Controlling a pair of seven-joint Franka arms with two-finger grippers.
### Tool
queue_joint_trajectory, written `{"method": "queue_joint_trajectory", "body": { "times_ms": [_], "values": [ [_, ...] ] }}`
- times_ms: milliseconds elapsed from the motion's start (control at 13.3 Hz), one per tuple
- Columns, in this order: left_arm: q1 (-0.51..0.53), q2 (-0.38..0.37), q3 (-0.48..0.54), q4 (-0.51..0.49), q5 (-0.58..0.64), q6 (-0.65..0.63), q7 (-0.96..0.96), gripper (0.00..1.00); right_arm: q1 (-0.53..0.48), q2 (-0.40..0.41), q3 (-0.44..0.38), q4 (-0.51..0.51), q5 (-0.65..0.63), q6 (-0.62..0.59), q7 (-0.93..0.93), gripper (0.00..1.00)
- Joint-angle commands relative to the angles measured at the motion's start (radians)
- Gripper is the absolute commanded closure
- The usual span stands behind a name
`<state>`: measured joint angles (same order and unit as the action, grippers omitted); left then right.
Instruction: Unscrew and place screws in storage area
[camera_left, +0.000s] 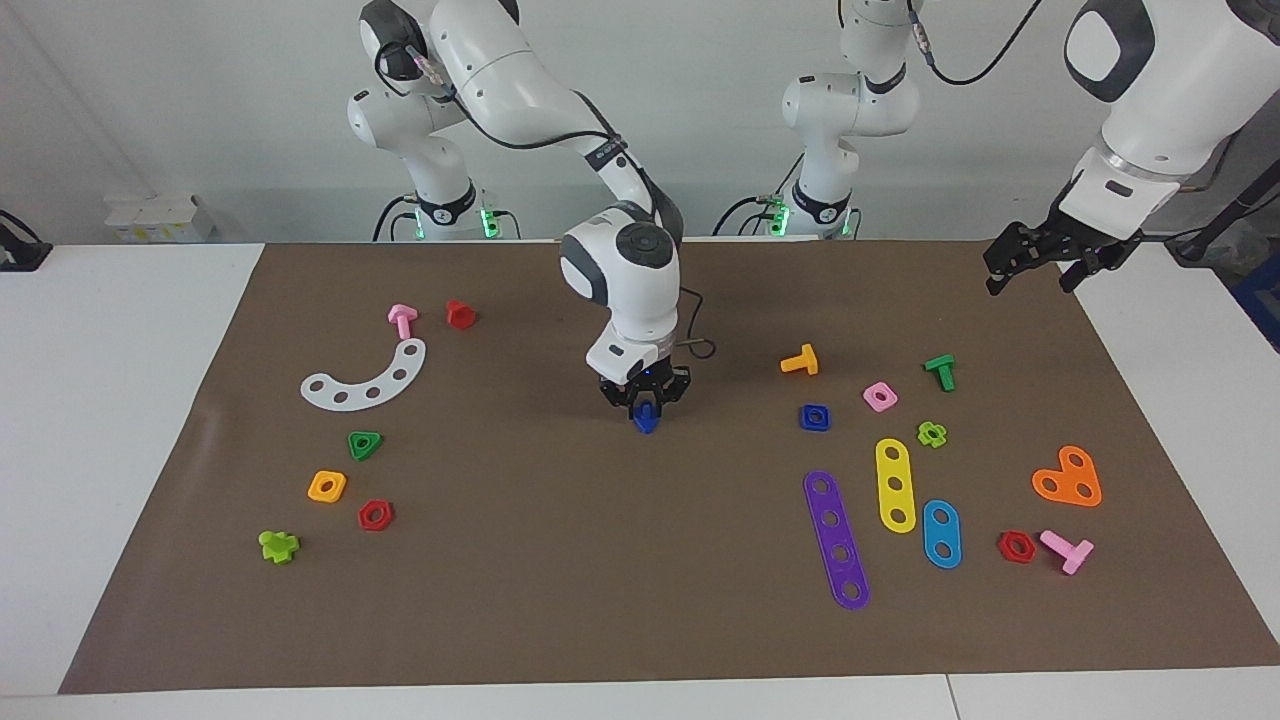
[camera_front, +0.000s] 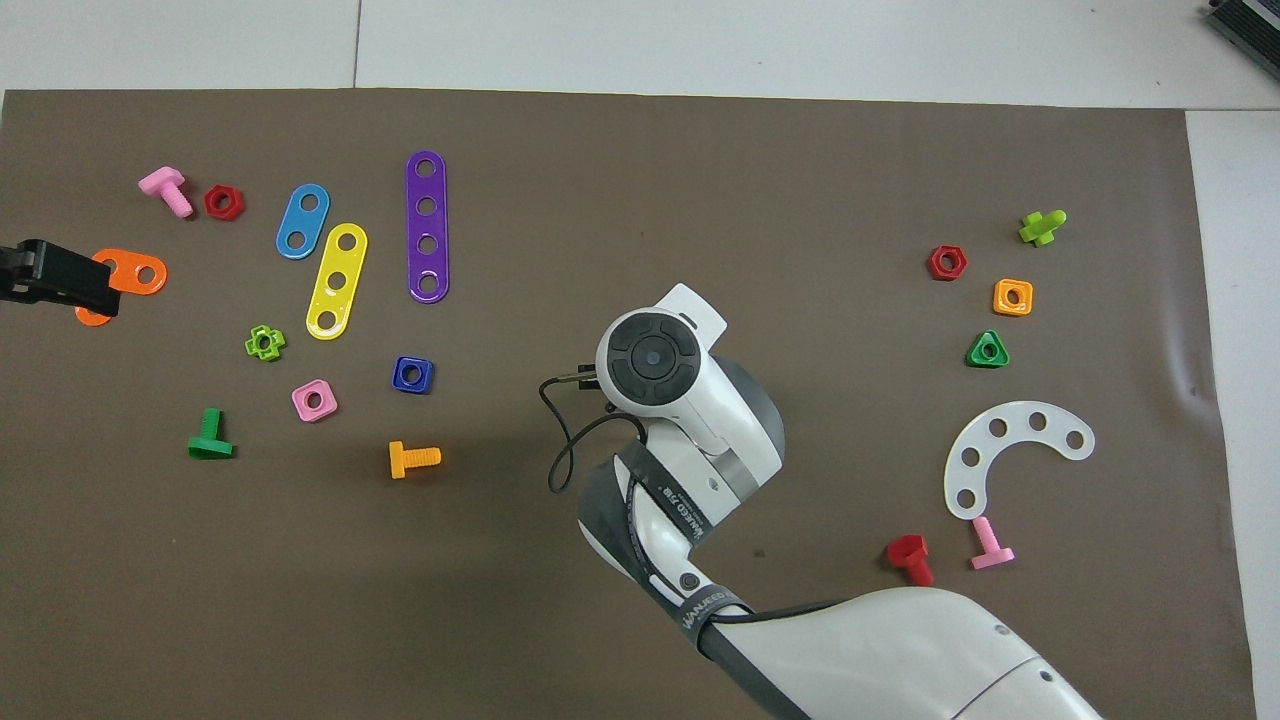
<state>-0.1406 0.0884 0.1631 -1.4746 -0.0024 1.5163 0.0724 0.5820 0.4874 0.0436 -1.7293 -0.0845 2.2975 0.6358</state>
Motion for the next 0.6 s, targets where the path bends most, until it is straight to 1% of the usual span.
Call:
{"method": "queue_joint_trajectory", "body": {
  "times_ms": [0, 150, 225, 300, 375, 450, 525],
  "values": [
    [0.007, -0.042, -0.004, -0.053, -0.011, 0.024, 0.006, 0.0, 0.001, -0.015, -0.001, -0.016, -0.024, 0.002, 0.03, 1.0],
    [0.007, -0.047, -0.004, -0.052, -0.011, 0.024, 0.007, 0.0, -0.014, -0.049, -0.001, -0.018, -0.024, -0.001, 0.03, 1.0],
    [0.009, -0.056, -0.004, -0.053, -0.011, 0.022, 0.007, 0.0, -0.042, -0.079, -0.001, -0.033, -0.024, -0.006, 0.028, 1.0],
    [0.022, -0.059, -0.004, -0.053, -0.011, 0.019, 0.013, 0.0, -0.071, -0.133, -0.001, -0.091, -0.023, -0.006, 0.027, 1.0],
    [0.029, -0.064, -0.004, -0.055, -0.011, 0.016, 0.048, 0.0, -0.109, -0.203, -0.001, -0.18, -0.024, 0.016, 0.024, 1.0],
    [0.056, -0.07, -0.004, -0.058, -0.011, 0.016, 0.117, 0.0, -0.155, -0.264, -0.001, -0.238, -0.024, 0.017, 0.01, 1.0],
    [0.087, -0.072, -0.004, -0.058, -0.013, 0.022, 0.185, 0.0, -0.197, -0.304, -0.001, -0.274, -0.023, 0.016, -0.03, 1.0]
  ]
}}
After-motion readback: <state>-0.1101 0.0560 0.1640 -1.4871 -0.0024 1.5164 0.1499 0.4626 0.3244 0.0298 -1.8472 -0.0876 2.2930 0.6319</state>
